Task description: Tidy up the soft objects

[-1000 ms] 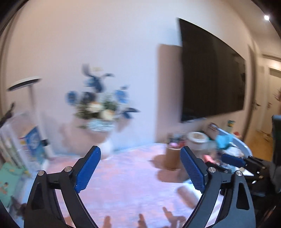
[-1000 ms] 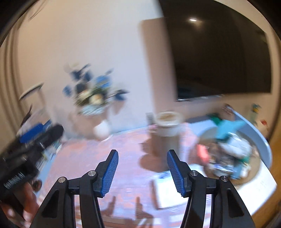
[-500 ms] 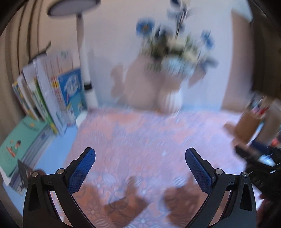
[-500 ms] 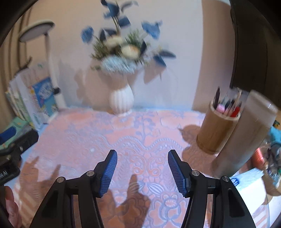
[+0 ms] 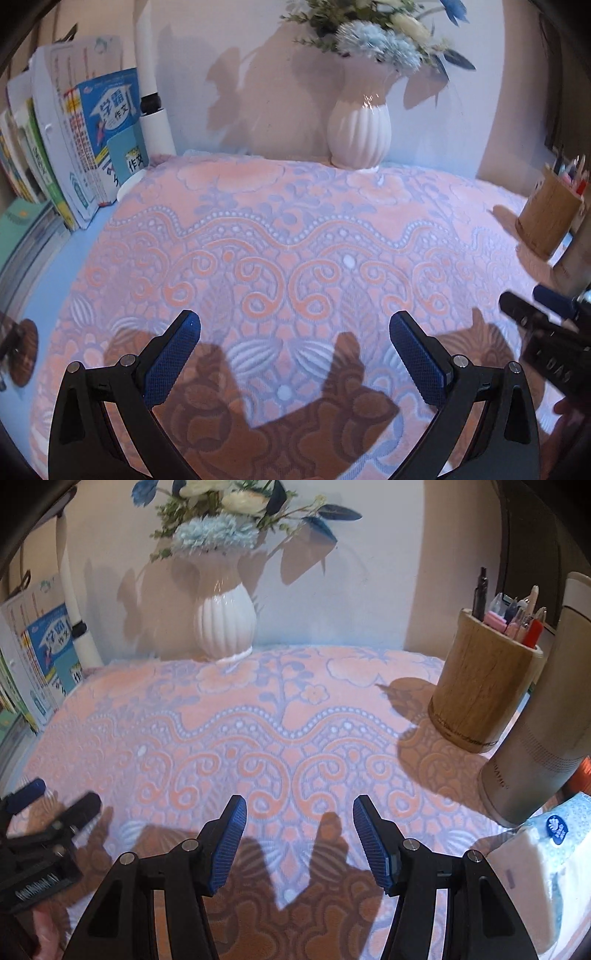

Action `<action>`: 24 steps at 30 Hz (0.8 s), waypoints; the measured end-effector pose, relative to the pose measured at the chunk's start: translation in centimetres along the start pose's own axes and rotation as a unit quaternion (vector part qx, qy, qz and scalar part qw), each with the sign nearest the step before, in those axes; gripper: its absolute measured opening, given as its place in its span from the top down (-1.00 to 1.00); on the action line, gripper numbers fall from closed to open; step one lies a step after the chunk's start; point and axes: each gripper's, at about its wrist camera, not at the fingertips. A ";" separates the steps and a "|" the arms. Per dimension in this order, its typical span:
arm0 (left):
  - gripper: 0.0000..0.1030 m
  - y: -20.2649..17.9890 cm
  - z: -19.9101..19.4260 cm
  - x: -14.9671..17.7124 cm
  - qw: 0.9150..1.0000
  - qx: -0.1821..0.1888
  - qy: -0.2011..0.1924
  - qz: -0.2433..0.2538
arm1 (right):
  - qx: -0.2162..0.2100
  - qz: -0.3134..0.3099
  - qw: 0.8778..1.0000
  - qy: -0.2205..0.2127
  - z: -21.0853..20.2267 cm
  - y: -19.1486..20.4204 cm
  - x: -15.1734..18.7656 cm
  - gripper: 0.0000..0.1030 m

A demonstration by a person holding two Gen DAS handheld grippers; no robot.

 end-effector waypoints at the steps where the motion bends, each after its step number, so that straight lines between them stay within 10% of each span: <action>1: -0.99 0.2 0.0 0.1 1.000 -0.001 -0.001 -0.006 | 0.000 -0.001 1.000 -0.002 -0.1 0.0 0.0 -0.13; 24: -0.99 -0.2 0.3 0.2 1.000 -0.017 -0.002 0.006 | -0.004 0.019 1.000 0.009 0.4 -0.5 0.3 -0.47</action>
Point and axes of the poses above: each gripper's, at about its wrist camera, not at the fingertips, and z roughly the way its jaws point, y to its left, x to its underside, and after that the axes turned 2 degrees about -z, right-handed
